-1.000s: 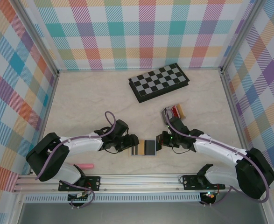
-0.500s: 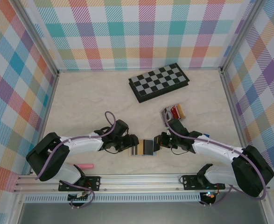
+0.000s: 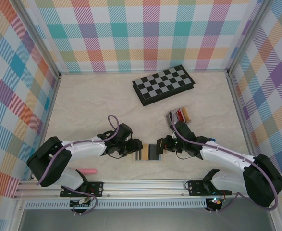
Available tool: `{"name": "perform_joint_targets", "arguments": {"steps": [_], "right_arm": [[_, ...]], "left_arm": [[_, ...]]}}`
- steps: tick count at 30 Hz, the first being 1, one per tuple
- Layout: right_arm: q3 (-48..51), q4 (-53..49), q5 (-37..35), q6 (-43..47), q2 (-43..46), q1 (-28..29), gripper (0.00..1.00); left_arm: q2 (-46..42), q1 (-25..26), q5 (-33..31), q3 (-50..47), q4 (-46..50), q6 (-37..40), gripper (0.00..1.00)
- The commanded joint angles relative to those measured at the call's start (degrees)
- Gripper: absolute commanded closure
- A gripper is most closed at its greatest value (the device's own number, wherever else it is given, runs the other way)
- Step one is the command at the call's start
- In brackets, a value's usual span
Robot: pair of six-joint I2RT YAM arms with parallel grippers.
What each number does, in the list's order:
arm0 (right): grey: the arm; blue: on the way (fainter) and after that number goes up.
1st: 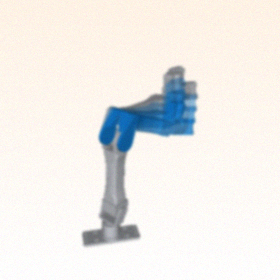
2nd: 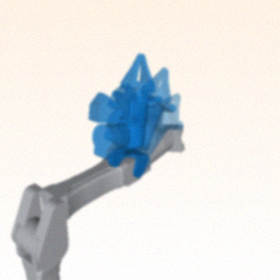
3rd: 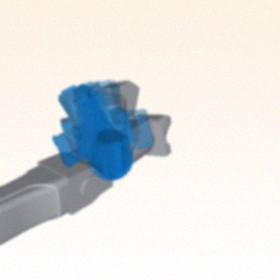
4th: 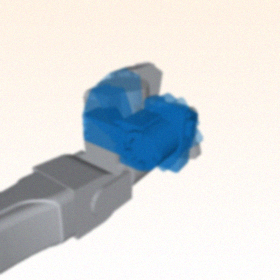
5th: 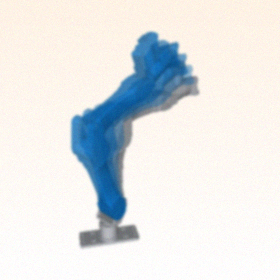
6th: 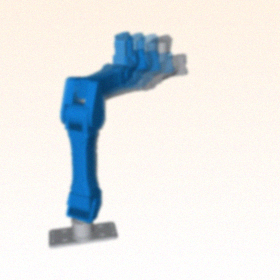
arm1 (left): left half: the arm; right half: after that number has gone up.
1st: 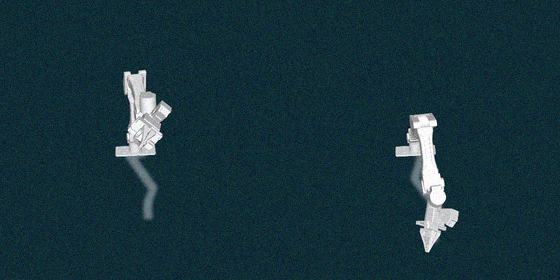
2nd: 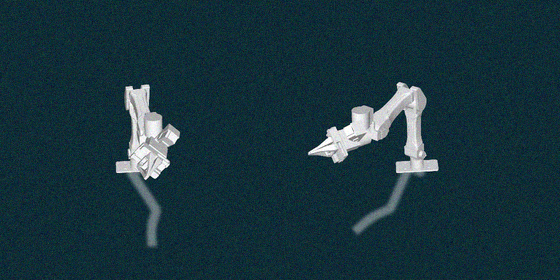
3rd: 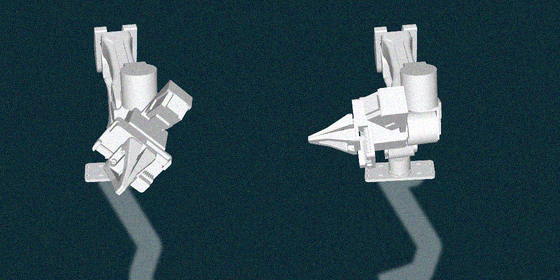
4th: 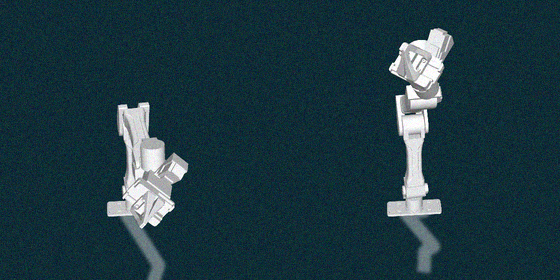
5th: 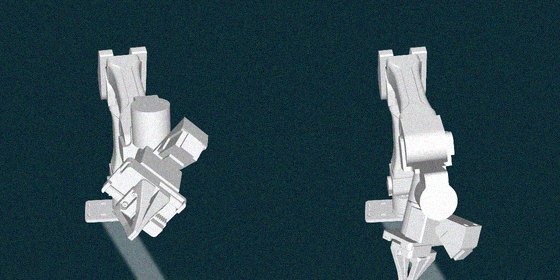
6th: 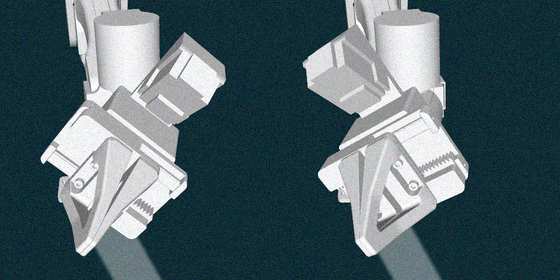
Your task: Put the credit cards into the card holder
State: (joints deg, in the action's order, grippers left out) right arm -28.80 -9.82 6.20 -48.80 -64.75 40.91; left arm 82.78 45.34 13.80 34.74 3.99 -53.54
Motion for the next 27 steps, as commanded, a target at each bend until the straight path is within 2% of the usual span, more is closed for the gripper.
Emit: {"name": "perform_joint_targets", "arguments": {"steps": [1,15,19,27], "right_arm": [[-0.8,-5.66,-4.32,2.21,2.41,0.32,0.95],[-1.76,-5.29,-4.0,5.78,-4.44,0.87,0.97],[-3.72,-8.14,-6.18,8.31,-3.2,1.89,0.97],[-4.39,-8.77,-5.45,8.53,-0.19,1.9,0.96]], "left_arm": [[1.15,1.51,0.96,-0.61,-3.55,-0.73,0.36],[1.97,1.51,1.22,-0.29,-4.14,-0.6,0.36],[1.86,1.5,1.12,-0.46,-4.1,-0.67,0.37],[1.71,1.5,0.97,-0.38,-3.87,-0.75,0.37]]}}
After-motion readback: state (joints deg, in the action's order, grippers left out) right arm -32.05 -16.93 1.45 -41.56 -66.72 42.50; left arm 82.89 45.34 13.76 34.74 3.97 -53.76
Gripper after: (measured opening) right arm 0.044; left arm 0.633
